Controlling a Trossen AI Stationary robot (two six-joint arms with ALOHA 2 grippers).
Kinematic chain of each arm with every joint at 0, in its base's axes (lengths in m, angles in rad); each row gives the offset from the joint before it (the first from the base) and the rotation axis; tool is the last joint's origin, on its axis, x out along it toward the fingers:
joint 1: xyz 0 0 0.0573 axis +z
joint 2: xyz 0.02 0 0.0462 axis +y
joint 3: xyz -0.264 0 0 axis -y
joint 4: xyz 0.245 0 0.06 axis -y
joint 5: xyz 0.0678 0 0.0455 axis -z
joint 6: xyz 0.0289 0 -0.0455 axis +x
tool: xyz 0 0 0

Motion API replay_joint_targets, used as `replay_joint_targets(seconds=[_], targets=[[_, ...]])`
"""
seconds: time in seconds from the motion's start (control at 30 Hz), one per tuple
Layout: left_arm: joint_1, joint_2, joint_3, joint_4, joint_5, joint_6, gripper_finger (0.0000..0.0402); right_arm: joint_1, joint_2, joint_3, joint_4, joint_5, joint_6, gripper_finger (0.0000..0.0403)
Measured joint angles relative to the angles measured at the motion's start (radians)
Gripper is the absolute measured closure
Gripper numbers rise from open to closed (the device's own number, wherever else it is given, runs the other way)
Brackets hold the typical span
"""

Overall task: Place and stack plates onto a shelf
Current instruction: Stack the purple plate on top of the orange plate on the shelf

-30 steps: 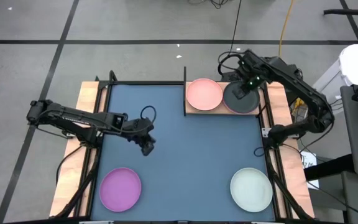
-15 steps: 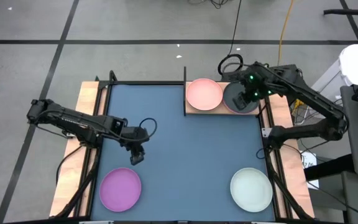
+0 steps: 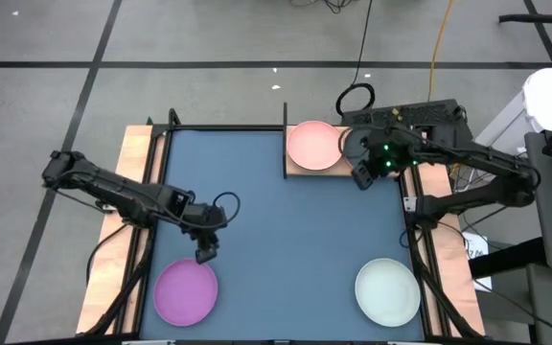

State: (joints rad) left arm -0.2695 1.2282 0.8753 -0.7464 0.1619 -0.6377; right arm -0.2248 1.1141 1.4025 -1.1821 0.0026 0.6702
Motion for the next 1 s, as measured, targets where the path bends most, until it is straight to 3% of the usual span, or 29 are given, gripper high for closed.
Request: replay_joint_targets(seconds=[0.4, 0.77, 1.0], targets=[[-0.087, 0.000, 0.000, -0.014, 0.021, -0.055, 0.0238, 0.263, 0.000, -0.034, 0.137, 0.165, 0.161, 0.0328], [-0.133, 0.000, 0.000, -0.022, 0.022, -0.025, 0.0234, 0.424, 0.000, -0.235, 0.528, 0.235, 0.184, 0.0328], [-0.139, 0.000, 0.000, -0.039, 0.022, -0.021, 0.0234, 0.491, 0.001, -0.365, 0.642, 0.232, 0.246, 0.0328]])
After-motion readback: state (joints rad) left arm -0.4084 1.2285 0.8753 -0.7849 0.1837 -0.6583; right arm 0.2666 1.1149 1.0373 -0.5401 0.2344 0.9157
